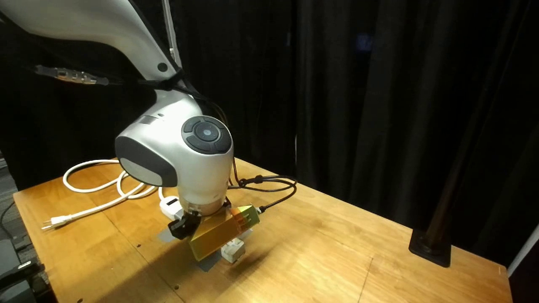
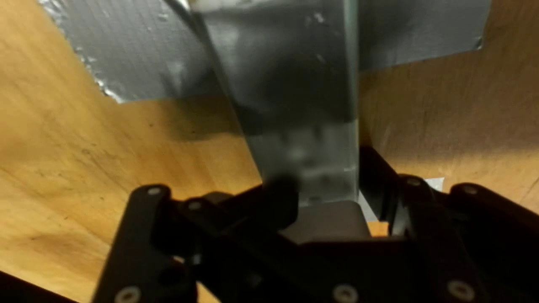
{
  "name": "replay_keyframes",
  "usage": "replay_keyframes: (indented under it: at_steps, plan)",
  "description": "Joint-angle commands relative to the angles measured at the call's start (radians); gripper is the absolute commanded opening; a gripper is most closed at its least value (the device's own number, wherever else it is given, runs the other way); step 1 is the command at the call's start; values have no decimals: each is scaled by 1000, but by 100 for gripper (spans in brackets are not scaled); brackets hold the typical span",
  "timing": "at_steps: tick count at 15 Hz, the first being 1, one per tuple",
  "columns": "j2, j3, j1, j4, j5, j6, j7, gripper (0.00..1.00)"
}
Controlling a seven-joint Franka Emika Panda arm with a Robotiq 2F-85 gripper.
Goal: Put the charging block on the extension cord
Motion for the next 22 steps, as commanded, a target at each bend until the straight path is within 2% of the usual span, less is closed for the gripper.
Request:
replay_keyframes:
  at_steps: [1,8,13,16,22]
  plan:
    - [-24,18,47,-38,-1,99,-3,24]
    - [-17,1,130,-64,-43,216,62,24]
    - [-23,-21,148,-49,-78,224,111,24]
    - [-65,-22,147,-53,-72,256,94,24]
    - [-180,-41,204,-131,-134,366,104,24]
